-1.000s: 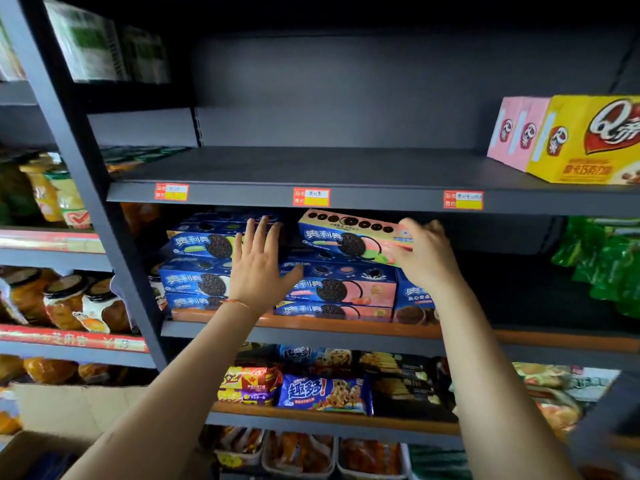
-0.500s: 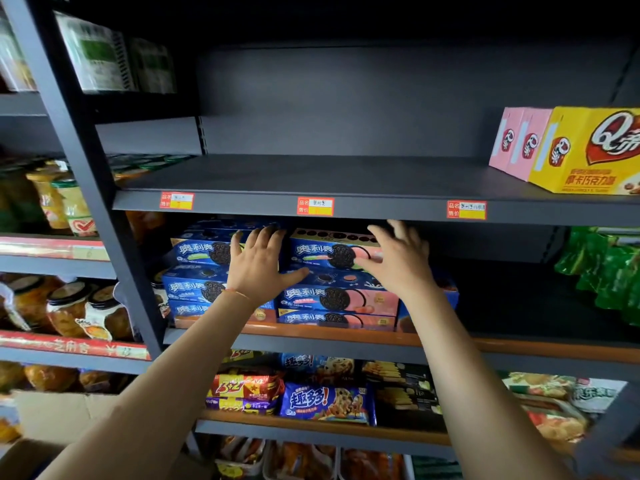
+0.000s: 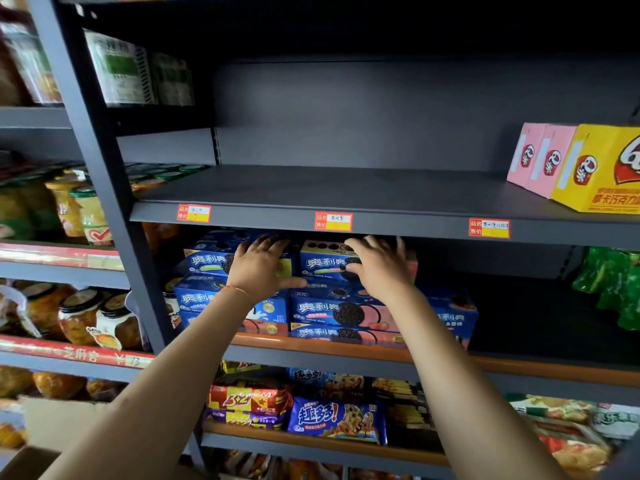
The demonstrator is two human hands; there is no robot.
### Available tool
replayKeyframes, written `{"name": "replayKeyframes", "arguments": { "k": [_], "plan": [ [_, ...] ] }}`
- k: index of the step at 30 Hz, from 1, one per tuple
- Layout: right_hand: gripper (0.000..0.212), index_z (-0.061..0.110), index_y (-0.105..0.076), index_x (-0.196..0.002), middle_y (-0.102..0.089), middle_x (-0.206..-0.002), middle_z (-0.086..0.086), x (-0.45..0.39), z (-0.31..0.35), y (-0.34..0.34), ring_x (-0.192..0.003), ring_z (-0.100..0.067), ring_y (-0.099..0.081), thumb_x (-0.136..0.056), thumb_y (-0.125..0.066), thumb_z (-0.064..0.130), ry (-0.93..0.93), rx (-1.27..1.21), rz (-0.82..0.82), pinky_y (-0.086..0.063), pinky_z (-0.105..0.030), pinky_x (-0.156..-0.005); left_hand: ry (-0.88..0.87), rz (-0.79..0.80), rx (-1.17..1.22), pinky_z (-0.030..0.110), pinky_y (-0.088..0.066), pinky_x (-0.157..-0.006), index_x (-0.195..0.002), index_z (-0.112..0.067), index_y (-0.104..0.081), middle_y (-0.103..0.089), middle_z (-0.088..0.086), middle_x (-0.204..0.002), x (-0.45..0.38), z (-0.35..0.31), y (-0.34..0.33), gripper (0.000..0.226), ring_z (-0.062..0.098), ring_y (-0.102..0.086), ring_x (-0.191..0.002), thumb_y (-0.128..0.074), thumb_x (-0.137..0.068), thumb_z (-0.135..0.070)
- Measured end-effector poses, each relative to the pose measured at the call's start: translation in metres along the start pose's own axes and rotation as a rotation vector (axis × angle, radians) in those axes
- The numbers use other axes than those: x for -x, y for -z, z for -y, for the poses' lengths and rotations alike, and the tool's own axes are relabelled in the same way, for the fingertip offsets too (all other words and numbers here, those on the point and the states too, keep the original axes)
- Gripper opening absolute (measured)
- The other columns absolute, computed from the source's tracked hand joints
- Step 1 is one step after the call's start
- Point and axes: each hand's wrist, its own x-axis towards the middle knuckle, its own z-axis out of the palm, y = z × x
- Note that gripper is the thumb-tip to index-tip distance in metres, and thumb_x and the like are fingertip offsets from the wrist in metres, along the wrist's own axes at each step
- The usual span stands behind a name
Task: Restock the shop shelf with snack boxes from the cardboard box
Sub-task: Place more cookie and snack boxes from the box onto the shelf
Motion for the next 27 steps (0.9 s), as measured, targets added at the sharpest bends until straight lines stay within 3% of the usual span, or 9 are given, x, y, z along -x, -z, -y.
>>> {"name": "replayKeyframes", "arguments": {
  "k": [7,12,19,22,25,27],
  "plan": [
    [0.049,0.032,-0.042,-0.147,-0.043,-0.153,0.005,-0.014,-0.009,-0.001,-0.143,-0.022,-0.031,-0.100,-0.055,0.035,0.011,-0.061,-0.028,-0.018,-0.044,-0.116,0.021,-0.077,-0.018,0.044,-0.017,-0.119,-0.154,-0.030,-0.025,-0.037,0.002,-0.155,-0.001,0.000,-0.008,0.088,0.025,-0.028,-0.145,-0.043,-0.083,-0.079],
    [0.043,0.032,-0.043,-0.147,-0.042,-0.153,0.006,-0.019,-0.009,-0.011,-0.142,-0.022,-0.031,-0.104,-0.047,0.030,0.015,-0.061,-0.019,-0.014,-0.042,-0.115,0.031,-0.092,-0.027,0.045,-0.019,-0.118,-0.154,-0.032,-0.026,-0.037,0.002,-0.153,-0.002,0.000,-0.011,0.087,0.026,-0.030,-0.142,-0.043,-0.083,-0.079],
    [0.047,0.030,-0.043,-0.147,-0.040,-0.154,0.004,-0.019,-0.007,-0.016,-0.143,-0.024,-0.030,-0.101,-0.052,0.032,0.050,-0.057,-0.063,-0.017,-0.043,-0.116,0.013,-0.107,0.011,0.046,-0.016,-0.120,-0.155,-0.030,-0.026,-0.034,0.003,-0.157,-0.005,0.003,-0.014,0.087,0.027,-0.027,-0.146,-0.040,-0.084,-0.080],
    [0.047,0.024,-0.050,-0.143,-0.048,-0.148,0.000,-0.009,0.011,-0.016,-0.138,-0.026,-0.039,-0.098,-0.059,0.030,0.137,-0.187,-0.198,-0.029,-0.045,-0.115,-0.051,-0.263,0.160,0.050,-0.018,-0.121,-0.148,-0.022,-0.043,-0.045,0.008,-0.150,0.006,0.008,-0.014,0.082,0.031,-0.035,-0.142,-0.036,-0.087,-0.076],
    [0.031,0.017,-0.063,-0.128,-0.062,-0.129,0.001,0.015,0.061,-0.019,-0.121,-0.017,-0.054,-0.098,-0.059,0.022,0.245,-0.496,-0.293,-0.043,-0.032,-0.102,-0.068,-0.580,0.392,0.042,-0.045,-0.096,-0.120,-0.013,-0.066,-0.063,0.007,-0.116,0.044,0.022,-0.017,0.051,0.027,-0.056,-0.110,-0.046,-0.093,-0.051],
    [0.018,0.013,-0.068,-0.112,-0.068,-0.109,0.004,0.036,0.106,-0.026,-0.101,-0.010,-0.060,-0.097,-0.060,0.017,0.307,-0.688,-0.298,-0.047,-0.022,-0.085,0.047,-0.672,0.534,0.034,-0.047,-0.075,-0.101,-0.013,-0.069,-0.063,0.000,-0.094,0.084,0.040,-0.026,0.033,0.018,-0.057,-0.087,-0.048,-0.095,-0.038]
  ]
}}
